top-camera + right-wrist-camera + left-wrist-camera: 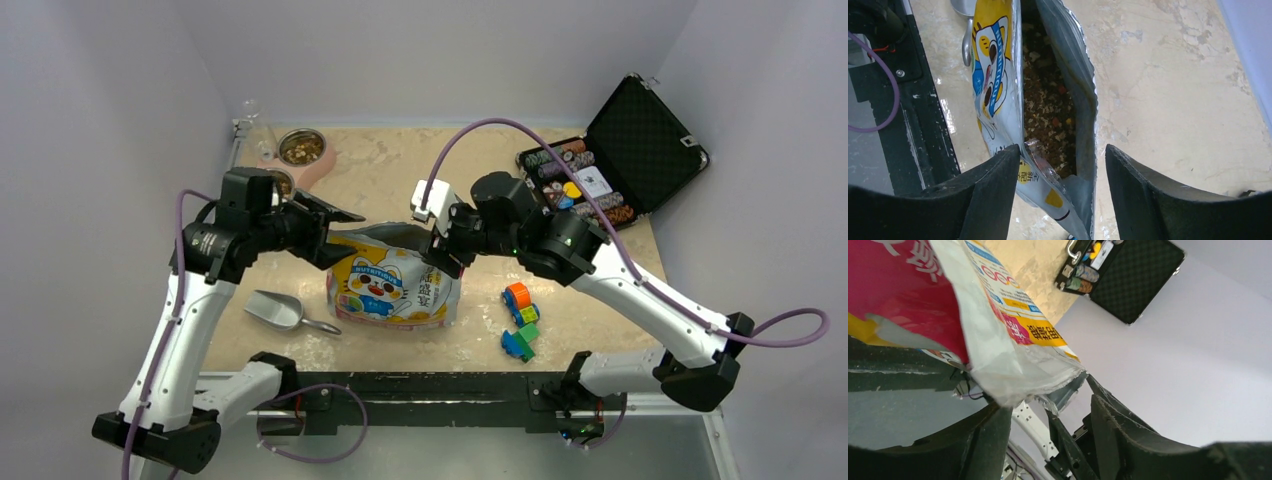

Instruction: Serve the pet food

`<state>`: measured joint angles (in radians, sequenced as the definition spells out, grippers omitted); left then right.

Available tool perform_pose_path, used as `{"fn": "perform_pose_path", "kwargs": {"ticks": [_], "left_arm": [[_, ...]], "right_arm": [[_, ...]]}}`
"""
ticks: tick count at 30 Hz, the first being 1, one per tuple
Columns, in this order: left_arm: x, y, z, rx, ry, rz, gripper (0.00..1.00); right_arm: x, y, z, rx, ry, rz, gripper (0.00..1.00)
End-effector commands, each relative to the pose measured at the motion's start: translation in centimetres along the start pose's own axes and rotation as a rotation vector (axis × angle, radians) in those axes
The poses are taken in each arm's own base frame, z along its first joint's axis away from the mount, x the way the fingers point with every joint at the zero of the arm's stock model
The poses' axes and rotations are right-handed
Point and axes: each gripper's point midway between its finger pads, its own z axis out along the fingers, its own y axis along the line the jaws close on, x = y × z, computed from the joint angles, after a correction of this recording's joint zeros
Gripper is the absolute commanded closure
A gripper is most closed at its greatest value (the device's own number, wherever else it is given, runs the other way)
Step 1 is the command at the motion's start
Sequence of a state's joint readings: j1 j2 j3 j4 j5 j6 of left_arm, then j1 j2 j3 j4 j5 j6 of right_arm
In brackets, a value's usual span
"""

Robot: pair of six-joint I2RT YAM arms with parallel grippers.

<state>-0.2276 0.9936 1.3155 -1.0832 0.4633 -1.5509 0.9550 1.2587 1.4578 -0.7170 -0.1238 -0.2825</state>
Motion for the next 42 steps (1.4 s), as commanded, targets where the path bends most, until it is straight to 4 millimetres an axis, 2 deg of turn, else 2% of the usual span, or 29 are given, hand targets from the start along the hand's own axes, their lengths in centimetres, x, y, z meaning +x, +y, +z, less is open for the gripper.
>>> {"fn": "perform_pose_path", "kwargs": {"ticks": [1, 7, 11, 15, 18, 21, 24, 27, 31, 33, 36, 39, 42], "left_arm": [[0.8, -1.9, 0.9, 0.027, 0.018, 0.027, 0.36], [-0.6, -1.9, 1.9, 0.0, -0.043, 0.002, 0.38], [-1.5, -1.3, 2.6, -0.032, -0.068, -0.021, 0.41], [-2.2, -1.5, 2.5, -0.019, -0.117, 0.015, 0.51], [-2.3, -1.1, 2.8, -0.035, -0.11, 0.026, 0.6], [-2.2, -0.7, 3.4, -0.054, -0.091, 0.019, 0.67], [-1.5, -1.2, 3.7, -0.041, -0.057, 0.02, 0.7], [-1.1, -1.2, 3.9, -0.047, -0.04, 0.027, 0.82], [-0.9, -0.9, 3.6, -0.053, -0.038, 0.021, 1.0], [-0.7, -0.8, 3.1, -0.052, -0.036, 0.011, 1.0], [-0.3, -1.0, 2.4, -0.042, -0.028, 0.003, 1.0], [0.4, -1.1, 1.7, -0.042, -0.002, 0.001, 1.0], [1.2, -1.0, 1.2, -0.053, 0.031, -0.004, 1.0]], "right_arm": [[-0.8, 0.3, 0.0, -0.026, -0.044, -0.024, 0.35], [0.4, 0.4, 0.1, -0.019, -0.034, -0.053, 0.5], [0.9, -0.2, -0.1, 0.021, -0.028, -0.065, 0.68], [1.2, -0.8, -0.7, 0.06, -0.021, -0.064, 0.95], [1.5, -0.8, -1.2, 0.072, -0.022, -0.056, 1.0], [1.6, -0.8, -1.1, 0.073, -0.022, -0.051, 1.0], [1.1, -0.8, -0.8, 0.066, -0.023, -0.047, 1.0], [0.1, -0.3, -0.4, 0.029, -0.035, -0.033, 0.99], [-1.2, 0.1, 0.6, 0.036, -0.037, -0.052, 0.7], [-1.7, 0.5, 1.6, 0.052, -0.032, -0.072, 0.61], [-2.8, 0.8, 3.0, 0.095, -0.027, -0.085, 0.56], [-4.1, 1.5, 4.0, 0.057, -0.021, -0.087, 0.55], [-5.0, 1.0, 5.3, 0.092, -0.007, -0.115, 0.55]]}}
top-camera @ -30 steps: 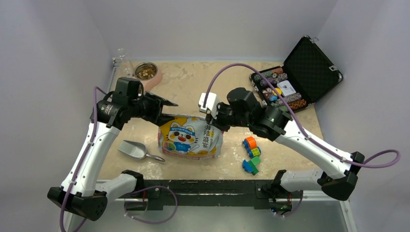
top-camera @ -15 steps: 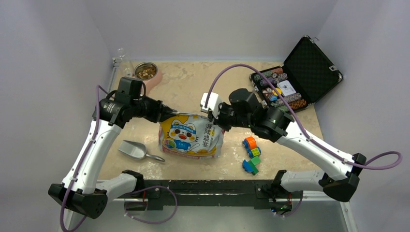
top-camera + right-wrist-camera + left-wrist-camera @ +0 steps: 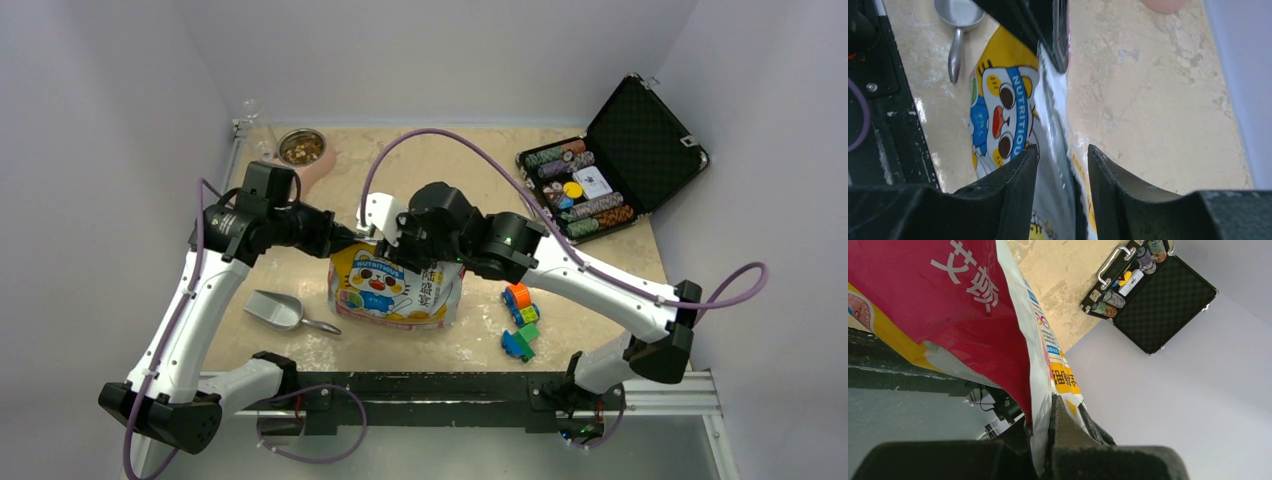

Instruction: Serve the pet food

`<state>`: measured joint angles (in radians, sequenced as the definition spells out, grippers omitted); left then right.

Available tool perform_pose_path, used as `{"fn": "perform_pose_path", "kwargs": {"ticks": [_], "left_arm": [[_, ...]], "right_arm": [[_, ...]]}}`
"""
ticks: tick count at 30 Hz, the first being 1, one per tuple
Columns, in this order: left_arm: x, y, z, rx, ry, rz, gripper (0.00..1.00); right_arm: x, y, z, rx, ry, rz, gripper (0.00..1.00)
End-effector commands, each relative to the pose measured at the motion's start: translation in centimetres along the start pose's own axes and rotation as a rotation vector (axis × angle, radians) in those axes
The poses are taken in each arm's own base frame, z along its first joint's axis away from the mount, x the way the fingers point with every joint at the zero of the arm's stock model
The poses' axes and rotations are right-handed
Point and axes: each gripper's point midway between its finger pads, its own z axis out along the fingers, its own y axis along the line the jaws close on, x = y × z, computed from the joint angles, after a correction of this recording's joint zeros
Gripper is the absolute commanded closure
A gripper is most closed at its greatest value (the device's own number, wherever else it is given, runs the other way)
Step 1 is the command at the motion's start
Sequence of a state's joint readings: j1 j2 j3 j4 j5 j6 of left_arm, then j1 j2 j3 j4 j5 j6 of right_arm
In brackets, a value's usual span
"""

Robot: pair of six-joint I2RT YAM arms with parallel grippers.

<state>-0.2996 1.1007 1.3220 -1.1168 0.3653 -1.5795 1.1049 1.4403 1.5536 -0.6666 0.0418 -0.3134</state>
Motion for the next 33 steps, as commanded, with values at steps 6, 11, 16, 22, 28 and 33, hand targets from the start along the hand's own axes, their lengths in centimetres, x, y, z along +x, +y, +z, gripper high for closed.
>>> {"fn": "perform_pose_path", "kwargs": {"ticks": [6, 11, 16, 22, 28, 33], "left_arm": [[2.8, -2.3, -3.5, 0.1, 0.088, 0.031, 1.0], [2.8, -2.6, -3.6, 0.083, 0.086, 0.013, 1.0], [2.5, -3.4, -3.5, 0.104, 0.077, -0.024, 1.0], [2.4, -3.6, -3.5, 0.088, 0.07, -0.017, 1.0], [1.4, -3.1, -4.0, 0.068, -0.005, -0.009, 1.0], [0.8, -2.3, -4.2, 0.029, -0.034, -0.031, 1.0]], "right_arm": [[-4.0, -2.2, 1.9, 0.107, 0.022, -0.026, 0.69], [-3.0, -3.1, 2.0, 0.161, 0.082, -0.032, 1.0], [-0.4, -3.2, 1.0, 0.207, 0.095, -0.046, 1.0], [3.9, -3.3, -1.3, 0.183, 0.189, 0.043, 0.85], [7.0, -1.5, -3.3, 0.109, 0.245, 0.125, 1.0], [9.0, -2.3, -5.0, 0.165, 0.252, 0.137, 0.86]]}}
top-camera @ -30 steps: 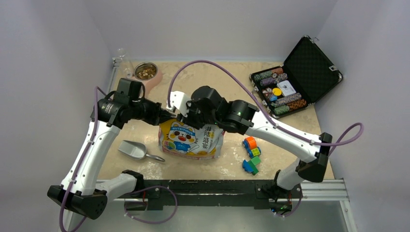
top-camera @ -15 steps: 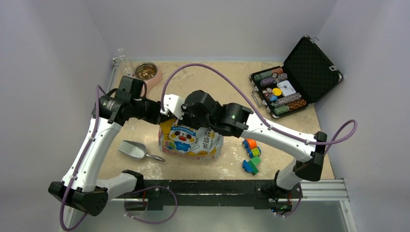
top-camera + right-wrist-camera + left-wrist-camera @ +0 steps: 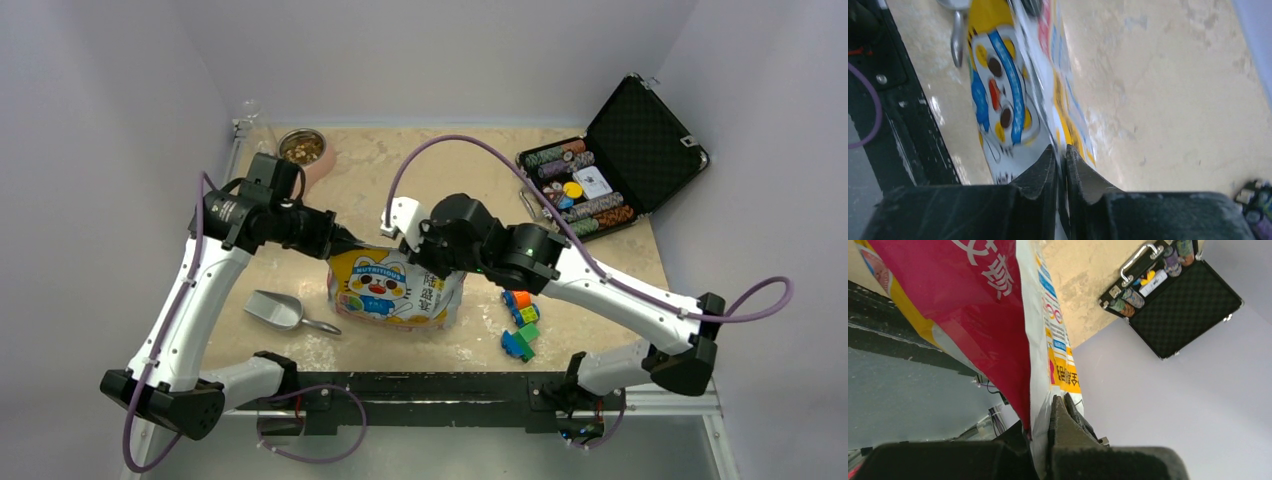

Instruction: Serve the pet food

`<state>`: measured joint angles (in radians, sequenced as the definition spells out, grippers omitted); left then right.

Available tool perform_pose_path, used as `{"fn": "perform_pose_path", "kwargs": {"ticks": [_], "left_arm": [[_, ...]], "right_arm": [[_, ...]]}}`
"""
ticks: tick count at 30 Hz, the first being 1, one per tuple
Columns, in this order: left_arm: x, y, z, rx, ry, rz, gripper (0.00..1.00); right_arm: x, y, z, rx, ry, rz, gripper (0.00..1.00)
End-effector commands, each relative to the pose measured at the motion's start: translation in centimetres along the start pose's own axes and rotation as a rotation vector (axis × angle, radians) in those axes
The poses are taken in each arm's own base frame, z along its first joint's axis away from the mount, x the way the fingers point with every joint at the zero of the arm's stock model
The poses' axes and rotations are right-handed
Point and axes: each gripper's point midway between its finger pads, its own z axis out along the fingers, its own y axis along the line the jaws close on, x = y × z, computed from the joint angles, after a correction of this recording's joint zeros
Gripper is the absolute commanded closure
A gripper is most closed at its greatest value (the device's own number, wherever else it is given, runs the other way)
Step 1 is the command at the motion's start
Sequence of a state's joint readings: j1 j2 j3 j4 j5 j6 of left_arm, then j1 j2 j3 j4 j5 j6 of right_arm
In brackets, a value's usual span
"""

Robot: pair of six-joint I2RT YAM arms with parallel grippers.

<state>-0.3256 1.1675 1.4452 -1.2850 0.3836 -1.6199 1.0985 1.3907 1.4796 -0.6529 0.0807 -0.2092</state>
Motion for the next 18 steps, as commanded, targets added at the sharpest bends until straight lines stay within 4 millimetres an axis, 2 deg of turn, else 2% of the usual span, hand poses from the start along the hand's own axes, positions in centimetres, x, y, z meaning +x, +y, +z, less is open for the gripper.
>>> {"fn": "perform_pose_path", "kwargs": {"ticks": [1, 3, 5, 8, 9, 13, 18], "left_arm": [[-0.4, -2.3, -3.4, 0.131, -0.07, 0.027, 1.0], [-0.4, -1.8, -3.0, 0.106, -0.06, 0.021, 1.0], [-0.4, -1.7, -2.9, 0.099, -0.055, 0.028, 1.0], [-0.5, -1.3, -3.0, 0.08, -0.065, 0.028, 1.0], [-0.7, -1.2, -3.2, 0.078, -0.078, 0.031, 1.0], [-2.7, -0.8, -4.5, 0.077, -0.186, 0.028, 1.0], [-4.4, -0.9, -5.1, 0.092, -0.222, 0.01, 1.0]], "right_arm": [[7.2, -3.7, -4.4, 0.157, 0.212, 0.017, 0.84], [7.7, -4.4, -4.7, 0.181, 0.215, 0.006, 0.79], [7.6, -4.5, -4.9, 0.179, 0.204, -0.011, 0.8], [8.0, -5.1, -4.7, 0.192, 0.219, 0.001, 0.98], [8.1, -5.4, -5.0, 0.209, 0.226, 0.003, 1.0], [9.6, -7.4, -7.1, 0.342, 0.249, 0.001, 1.0], [12.3, -7.8, -8.8, 0.359, 0.246, 0.033, 1.0]]}}
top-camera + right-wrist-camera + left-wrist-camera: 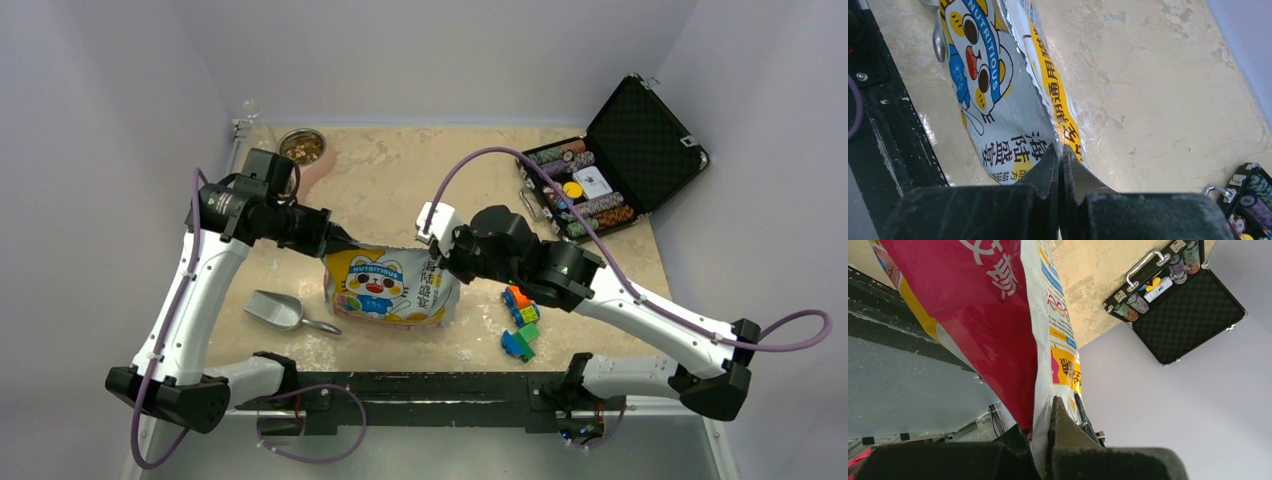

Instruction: Serve the pet food

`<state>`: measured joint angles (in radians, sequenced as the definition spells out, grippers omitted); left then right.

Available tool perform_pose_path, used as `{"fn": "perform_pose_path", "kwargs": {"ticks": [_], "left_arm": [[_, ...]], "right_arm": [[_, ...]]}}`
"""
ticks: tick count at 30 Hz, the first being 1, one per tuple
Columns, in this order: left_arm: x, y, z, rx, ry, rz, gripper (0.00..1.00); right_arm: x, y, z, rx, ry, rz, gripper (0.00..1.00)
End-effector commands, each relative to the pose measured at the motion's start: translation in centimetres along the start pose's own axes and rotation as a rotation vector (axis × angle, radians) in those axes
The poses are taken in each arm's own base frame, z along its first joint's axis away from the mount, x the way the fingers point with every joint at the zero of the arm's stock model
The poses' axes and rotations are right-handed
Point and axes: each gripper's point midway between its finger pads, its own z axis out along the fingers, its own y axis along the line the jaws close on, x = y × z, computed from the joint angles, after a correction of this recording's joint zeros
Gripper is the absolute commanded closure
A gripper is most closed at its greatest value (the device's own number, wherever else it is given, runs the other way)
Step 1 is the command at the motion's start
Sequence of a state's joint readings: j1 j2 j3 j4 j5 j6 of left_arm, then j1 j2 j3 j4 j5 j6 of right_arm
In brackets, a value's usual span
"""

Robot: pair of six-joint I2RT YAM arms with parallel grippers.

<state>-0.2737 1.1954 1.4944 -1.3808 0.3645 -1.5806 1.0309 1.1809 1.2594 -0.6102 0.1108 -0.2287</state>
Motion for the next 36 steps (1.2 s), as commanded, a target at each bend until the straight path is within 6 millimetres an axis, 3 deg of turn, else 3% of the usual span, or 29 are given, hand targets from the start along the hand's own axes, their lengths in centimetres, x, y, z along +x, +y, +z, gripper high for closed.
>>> {"fn": "perform_pose_path", "kwargs": {"ticks": [1, 7, 14, 20, 22, 25, 26, 27, 29, 31, 34, 36], "left_arm": [[-3.5, -1.3, -4.5, 0.143, -0.187, 0.031, 1.0], [-4.9, -1.0, -3.9, 0.099, -0.214, 0.026, 1.0], [-5.0, -2.2, -3.6, 0.122, -0.2, 0.029, 1.0], [-4.9, -1.9, -2.9, 0.119, -0.176, 0.025, 1.0], [-4.5, -1.8, -2.6, 0.125, -0.151, 0.019, 1.0], [-3.9, -1.9, -2.4, 0.149, -0.115, 0.02, 1.0], [-3.8, -1.9, -2.5, 0.151, -0.106, 0.022, 1.0], [-3.6, -1.9, -2.5, 0.15, -0.099, 0.021, 1.0], [-3.5, -2.0, -2.4, 0.15, -0.087, 0.025, 1.0], [-3.3, -2.1, -2.3, 0.148, -0.074, 0.028, 1.0], [-3.1, -2.1, -2.3, 0.151, -0.063, 0.033, 1.0], [-2.9, -2.1, -2.4, 0.153, -0.058, 0.037, 1.0]], "right_arm": [[8.2, -6.2, -5.2, 0.272, 0.255, 0.013, 1.0], [9.7, -6.4, -7.0, 0.306, 0.295, 0.052, 1.0], [12.0, -6.5, -8.4, 0.339, 0.315, 0.009, 1.0], [13.9, -5.8, -10.2, 0.35, 0.318, 0.053, 1.0], [12.7, -4.7, -10.5, 0.279, 0.252, 0.074, 1.0], [8.9, -3.5, -10.9, 0.179, 0.097, 0.101, 1.0], [7.8, -3.3, -10.8, 0.162, 0.054, 0.108, 0.9], [6.9, -3.3, -10.6, 0.152, 0.026, 0.119, 0.66], [4.9, -3.9, -10.4, 0.162, -0.023, 0.199, 0.48], [3.1, -3.9, -10.1, 0.111, -0.107, 0.278, 0.4], [1.3, -2.1, -10.0, -0.049, -0.278, 0.278, 0.33], [0.4, -1.4, -9.4, -0.118, -0.333, 0.266, 0.34]]}}
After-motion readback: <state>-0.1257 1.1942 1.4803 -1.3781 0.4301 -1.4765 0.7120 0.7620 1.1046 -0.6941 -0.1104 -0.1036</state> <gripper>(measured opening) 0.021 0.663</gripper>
